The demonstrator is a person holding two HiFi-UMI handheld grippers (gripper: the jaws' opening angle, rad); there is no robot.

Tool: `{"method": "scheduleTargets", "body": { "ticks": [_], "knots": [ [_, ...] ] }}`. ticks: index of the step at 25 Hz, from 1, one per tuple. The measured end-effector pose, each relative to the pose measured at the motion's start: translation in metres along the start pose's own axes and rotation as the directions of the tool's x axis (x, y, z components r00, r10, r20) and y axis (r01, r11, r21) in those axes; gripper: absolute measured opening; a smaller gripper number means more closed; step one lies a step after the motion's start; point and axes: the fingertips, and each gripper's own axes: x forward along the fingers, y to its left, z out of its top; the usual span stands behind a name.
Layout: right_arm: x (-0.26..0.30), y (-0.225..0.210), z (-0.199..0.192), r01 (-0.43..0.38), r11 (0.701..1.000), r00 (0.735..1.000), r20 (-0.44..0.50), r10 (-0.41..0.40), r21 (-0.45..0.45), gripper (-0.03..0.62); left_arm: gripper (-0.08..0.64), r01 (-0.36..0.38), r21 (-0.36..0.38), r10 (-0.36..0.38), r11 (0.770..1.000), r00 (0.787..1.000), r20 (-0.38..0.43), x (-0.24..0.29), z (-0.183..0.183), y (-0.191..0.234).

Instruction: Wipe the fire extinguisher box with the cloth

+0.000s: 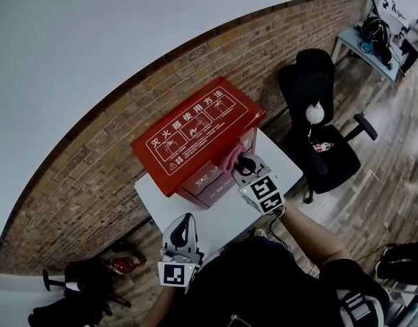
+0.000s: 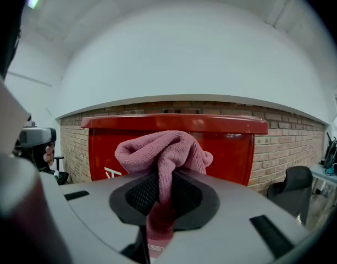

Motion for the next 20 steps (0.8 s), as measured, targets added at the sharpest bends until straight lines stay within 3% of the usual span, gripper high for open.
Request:
{"method": "scheduleTargets", "body": {
  "ticks": [20],
  "knots": [
    [-0.006,0.012,0.039,0.015,1.000,0.998,0.053,-0.016,0.014,0.063,0.049,-0.021,-0.005,0.021,1.000,1.000,0.000,-0.009,0.000,0.004]
  ]
}}
